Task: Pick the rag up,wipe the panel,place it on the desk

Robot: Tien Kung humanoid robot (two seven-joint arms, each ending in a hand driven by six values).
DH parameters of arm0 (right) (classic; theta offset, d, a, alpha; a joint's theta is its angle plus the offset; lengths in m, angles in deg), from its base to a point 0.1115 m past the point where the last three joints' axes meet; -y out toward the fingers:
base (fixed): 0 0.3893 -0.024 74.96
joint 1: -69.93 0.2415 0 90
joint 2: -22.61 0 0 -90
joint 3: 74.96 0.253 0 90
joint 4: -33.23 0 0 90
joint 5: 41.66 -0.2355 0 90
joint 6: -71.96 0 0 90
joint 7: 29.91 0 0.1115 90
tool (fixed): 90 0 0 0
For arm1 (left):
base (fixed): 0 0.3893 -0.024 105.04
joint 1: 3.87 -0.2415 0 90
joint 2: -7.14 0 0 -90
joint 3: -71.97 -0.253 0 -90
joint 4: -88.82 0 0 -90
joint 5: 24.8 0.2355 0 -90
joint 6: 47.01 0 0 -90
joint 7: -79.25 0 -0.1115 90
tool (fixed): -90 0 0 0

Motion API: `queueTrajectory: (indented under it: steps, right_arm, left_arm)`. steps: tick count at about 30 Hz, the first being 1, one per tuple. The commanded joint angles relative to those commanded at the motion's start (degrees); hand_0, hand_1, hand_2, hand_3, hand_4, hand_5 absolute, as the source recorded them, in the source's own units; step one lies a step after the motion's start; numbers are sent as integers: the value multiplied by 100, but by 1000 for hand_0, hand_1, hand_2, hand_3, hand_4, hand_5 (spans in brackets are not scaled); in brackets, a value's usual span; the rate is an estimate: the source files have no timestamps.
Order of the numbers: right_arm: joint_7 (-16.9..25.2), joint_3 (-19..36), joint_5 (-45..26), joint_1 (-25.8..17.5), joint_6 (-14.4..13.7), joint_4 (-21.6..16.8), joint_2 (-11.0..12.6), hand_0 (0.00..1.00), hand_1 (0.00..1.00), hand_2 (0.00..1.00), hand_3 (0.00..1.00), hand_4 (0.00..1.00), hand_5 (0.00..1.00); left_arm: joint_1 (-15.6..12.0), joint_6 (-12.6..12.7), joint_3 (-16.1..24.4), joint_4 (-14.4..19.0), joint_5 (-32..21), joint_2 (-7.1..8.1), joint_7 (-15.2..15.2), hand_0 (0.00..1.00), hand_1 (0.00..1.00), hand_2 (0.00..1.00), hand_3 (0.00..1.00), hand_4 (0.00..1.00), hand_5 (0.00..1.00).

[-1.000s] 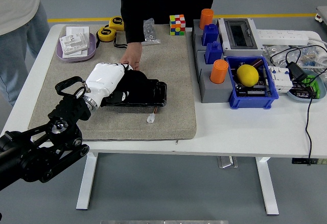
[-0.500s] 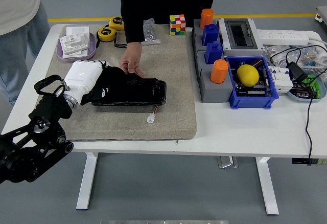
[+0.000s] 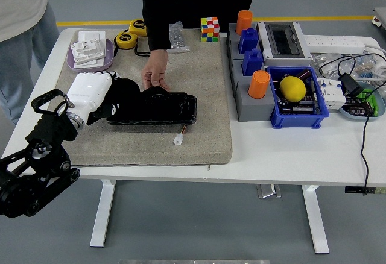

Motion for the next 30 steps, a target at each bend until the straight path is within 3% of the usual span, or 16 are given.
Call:
queueTrajectory:
  steps: [30]
  right_arm:
    - [-4,40,46,90,91,60,21,690,469,648,620,998,691]
  left_arm:
    - [602,-43,-1090,360,-277,-551,-104,227,124,414,264,87,2]
